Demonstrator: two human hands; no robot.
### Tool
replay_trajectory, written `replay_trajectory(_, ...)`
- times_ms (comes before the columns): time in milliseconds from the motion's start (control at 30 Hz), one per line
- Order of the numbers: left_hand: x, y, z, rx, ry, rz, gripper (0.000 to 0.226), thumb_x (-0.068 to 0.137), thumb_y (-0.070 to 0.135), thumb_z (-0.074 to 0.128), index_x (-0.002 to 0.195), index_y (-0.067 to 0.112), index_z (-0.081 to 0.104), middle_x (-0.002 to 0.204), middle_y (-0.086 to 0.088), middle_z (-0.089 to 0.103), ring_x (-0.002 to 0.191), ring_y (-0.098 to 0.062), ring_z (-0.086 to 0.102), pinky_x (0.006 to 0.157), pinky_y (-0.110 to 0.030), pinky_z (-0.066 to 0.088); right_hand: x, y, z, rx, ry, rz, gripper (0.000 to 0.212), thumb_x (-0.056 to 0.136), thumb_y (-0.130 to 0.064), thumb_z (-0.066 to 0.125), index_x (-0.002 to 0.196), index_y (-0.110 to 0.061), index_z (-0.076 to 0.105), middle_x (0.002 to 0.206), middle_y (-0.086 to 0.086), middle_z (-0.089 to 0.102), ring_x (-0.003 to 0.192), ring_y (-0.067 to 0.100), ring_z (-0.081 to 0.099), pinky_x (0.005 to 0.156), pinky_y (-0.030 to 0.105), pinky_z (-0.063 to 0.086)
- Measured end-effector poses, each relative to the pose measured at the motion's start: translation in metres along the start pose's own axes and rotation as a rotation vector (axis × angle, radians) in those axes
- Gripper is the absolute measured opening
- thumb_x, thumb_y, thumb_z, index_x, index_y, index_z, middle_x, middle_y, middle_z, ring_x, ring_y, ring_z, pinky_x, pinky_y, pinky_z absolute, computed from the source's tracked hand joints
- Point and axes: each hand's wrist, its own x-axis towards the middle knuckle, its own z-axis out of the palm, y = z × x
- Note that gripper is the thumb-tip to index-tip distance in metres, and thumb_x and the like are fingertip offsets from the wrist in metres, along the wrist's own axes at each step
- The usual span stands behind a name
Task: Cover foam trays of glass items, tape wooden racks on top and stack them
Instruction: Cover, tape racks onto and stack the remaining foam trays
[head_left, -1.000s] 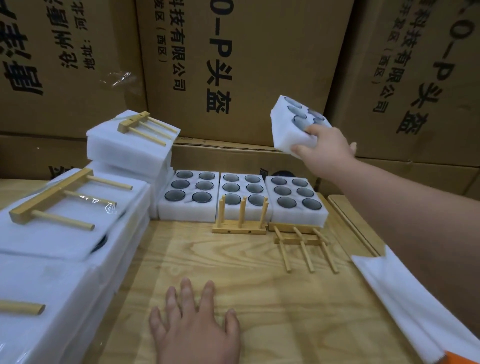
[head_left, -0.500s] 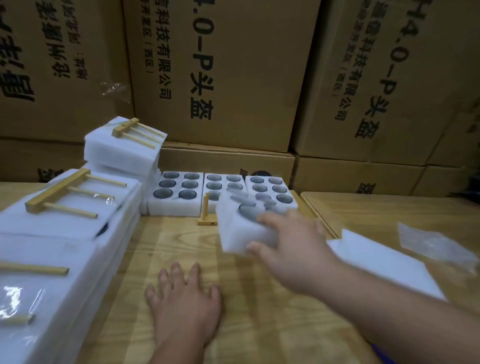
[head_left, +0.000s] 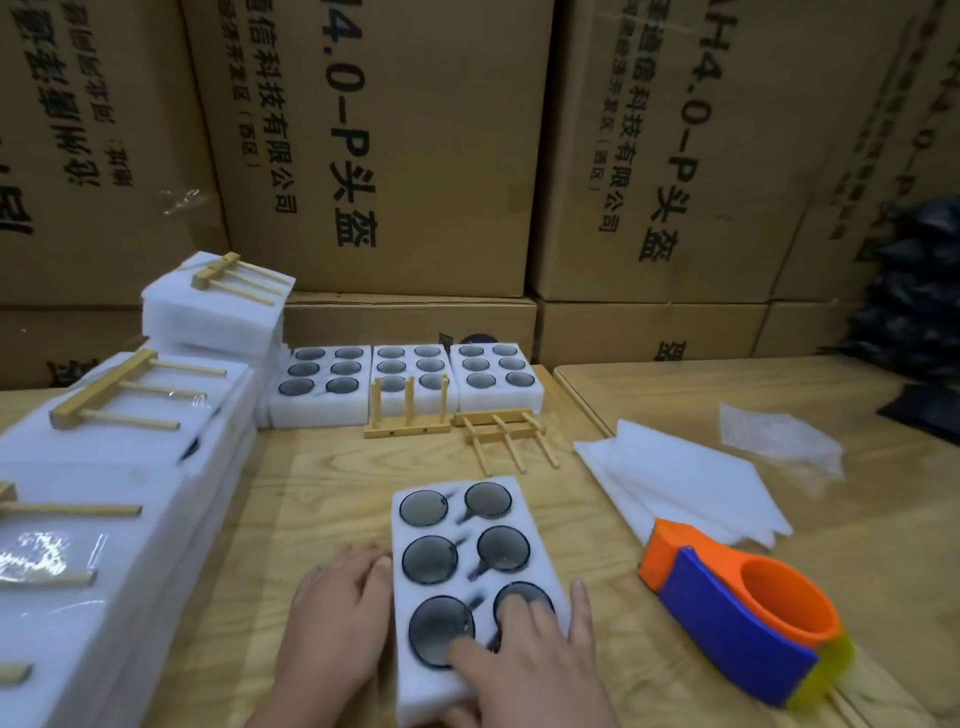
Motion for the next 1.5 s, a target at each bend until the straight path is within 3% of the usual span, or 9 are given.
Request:
replay_trajectory(67,-0.011,-0.002,-0.001,-0.018,-0.005,0.047,0.030,0.104,0.023,0.046,0.122,0.027,0.070,0.131,0.011,0.066,0.132,-0.016,0.053,0.112,-0.044,0.037,-0.007,-0.001,0.000,-0.028,0.115,-0.003,0.009,0.063,-0.035,0.056,0.056,-0.033,0.061,0.055,0.000,0.048,0.049,0.022,0.055,0.097,0.057,0.040)
replay_trajectory(167,-0.014,-0.004,-0.002,0.020,0.067,0.008,0.032,0.102,0.018,0.047,0.127,0.027,0.066,0.137,0.007,0.062,0.134,-0.020,0.051,0.113,-0.040,0.036,-0.004,0.006,-0.013,0.033,-0.020,-0.124,0.027,0.069,-0.031,0.039,0.071,-0.035,0.066,0.060,0.000,0.048,0.051,0.022,0.057,0.075,0.046,0.060)
replay_trajectory(267,-0.009,0.000,0.005,0.219,0.077,-0.105,0.043,0.104,0.030,0.041,0.146,0.029,0.048,0.164,0.001,0.031,0.154,-0.022,0.018,0.124,-0.035,0.016,0.024,0.032,-0.034,0.298,-0.369,-0.077,0.043,0.081,-0.068,0.036,0.114,-0.042,0.047,0.088,-0.008,0.066,0.084,0.018,0.063,0.069,0.031,0.045)
replay_trajectory(400,-0.006,0.002,0.011,0.312,0.053,-0.132,0.045,0.106,0.039,0.027,0.150,0.037,0.035,0.168,0.003,0.018,0.156,-0.023,0.008,0.125,-0.039,0.009,0.080,0.090,-0.039,0.463,-0.171,0.162,0.035,0.086,-0.072,0.043,0.098,-0.040,0.049,0.075,-0.014,0.068,0.069,0.002,0.061,0.061,0.031,0.047)
replay_trajectory(533,-0.003,-0.002,0.014,0.311,0.071,-0.153,0.041,0.106,0.035,0.034,0.146,0.032,0.044,0.164,0.001,0.031,0.154,-0.025,0.017,0.124,-0.040,0.013,0.143,0.175,-0.020,0.432,-0.040,0.412,0.019,0.094,-0.044,0.056,0.101,-0.028,0.063,0.086,-0.008,0.068,0.082,0.019,0.066,0.075,0.037,0.055)
replay_trajectory(633,-0.002,-0.001,0.011,0.150,0.142,-0.165,0.030,0.097,0.027,0.058,0.126,0.022,0.060,0.134,-0.006,0.061,0.134,-0.033,0.048,0.114,-0.046,0.032,0.162,0.231,-0.002,0.390,-0.112,0.521,0.047,0.096,-0.040,0.059,0.136,-0.015,0.056,0.129,0.009,0.064,0.112,0.030,0.061,0.084,0.034,0.048)
replay_trajectory(733,-0.005,0.002,0.007,0.021,0.211,-0.153,0.016,0.088,0.024,0.072,0.099,0.024,0.061,0.100,0.003,0.065,0.098,-0.031,0.061,0.096,-0.047,0.046,0.161,0.263,0.018,0.188,-0.300,0.570,0.076,0.095,-0.054,0.057,0.153,-0.010,0.036,0.153,0.014,0.045,0.140,0.034,0.042,0.109,0.041,0.039)
replay_trajectory(933,-0.008,0.006,0.006,-0.053,0.242,-0.129,0.017,0.084,0.020,0.077,0.082,0.027,0.063,0.095,0.013,0.062,0.099,-0.023,0.060,0.098,-0.046,0.045,0.144,0.289,0.047,0.146,-0.488,0.640,0.094,0.092,-0.073,0.045,0.161,-0.015,0.016,0.166,0.012,0.024,0.151,0.033,0.024,0.121,0.045,0.025)
replay_trajectory(1500,-0.008,0.005,0.007,0.011,0.230,-0.109,0.011,0.085,0.018,0.076,0.083,0.025,0.067,0.088,0.010,0.066,0.092,-0.023,0.061,0.097,-0.048,0.045,0.127,0.294,0.047,0.037,-0.565,0.451,0.110,0.077,-0.089,0.047,0.161,-0.023,0.017,0.162,0.003,0.034,0.145,0.026,0.036,0.114,0.039,0.032)
